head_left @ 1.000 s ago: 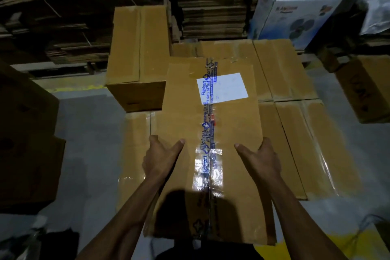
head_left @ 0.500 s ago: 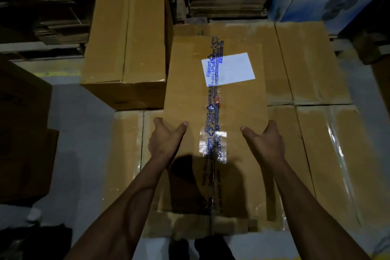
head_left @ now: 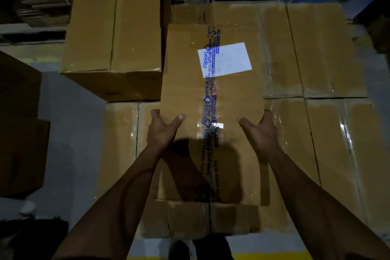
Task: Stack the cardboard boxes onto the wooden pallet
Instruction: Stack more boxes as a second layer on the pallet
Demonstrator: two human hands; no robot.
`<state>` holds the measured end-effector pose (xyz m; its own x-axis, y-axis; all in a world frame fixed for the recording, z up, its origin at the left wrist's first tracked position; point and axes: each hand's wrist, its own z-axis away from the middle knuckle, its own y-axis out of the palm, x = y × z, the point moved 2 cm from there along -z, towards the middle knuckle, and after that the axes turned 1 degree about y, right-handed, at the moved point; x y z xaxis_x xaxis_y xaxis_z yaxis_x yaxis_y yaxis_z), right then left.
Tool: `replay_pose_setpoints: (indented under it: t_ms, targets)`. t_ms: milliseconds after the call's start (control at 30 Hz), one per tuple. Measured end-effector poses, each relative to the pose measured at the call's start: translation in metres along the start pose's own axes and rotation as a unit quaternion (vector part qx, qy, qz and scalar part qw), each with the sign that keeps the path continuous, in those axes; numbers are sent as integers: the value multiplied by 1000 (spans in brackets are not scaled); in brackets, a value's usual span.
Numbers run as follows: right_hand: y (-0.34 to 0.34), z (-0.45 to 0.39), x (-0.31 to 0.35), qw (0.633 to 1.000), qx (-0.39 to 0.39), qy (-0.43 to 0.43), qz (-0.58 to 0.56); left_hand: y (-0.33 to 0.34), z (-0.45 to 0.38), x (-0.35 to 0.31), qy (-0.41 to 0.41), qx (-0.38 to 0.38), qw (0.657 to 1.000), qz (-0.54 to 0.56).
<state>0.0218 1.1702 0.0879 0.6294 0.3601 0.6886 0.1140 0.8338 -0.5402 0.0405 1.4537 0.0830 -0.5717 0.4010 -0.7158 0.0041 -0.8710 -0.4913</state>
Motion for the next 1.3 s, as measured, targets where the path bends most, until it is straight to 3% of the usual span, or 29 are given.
replay_pose_setpoints:
  t_ms: [133,533,833,1300]
  targets:
    - [-2,14,-3,1000,2,7,-19,-6,6,3,-30,30,996,80]
    - [-13,117,-73,991,32,95,-85,-23,110,72,-62,91,987,121]
    - [-4,132,-91,972,20,62,-227,-17,115,94,-50,95,980,165]
    - [-10,109,-81,976,13,30,-217,-14,99,76,7,76,976,204]
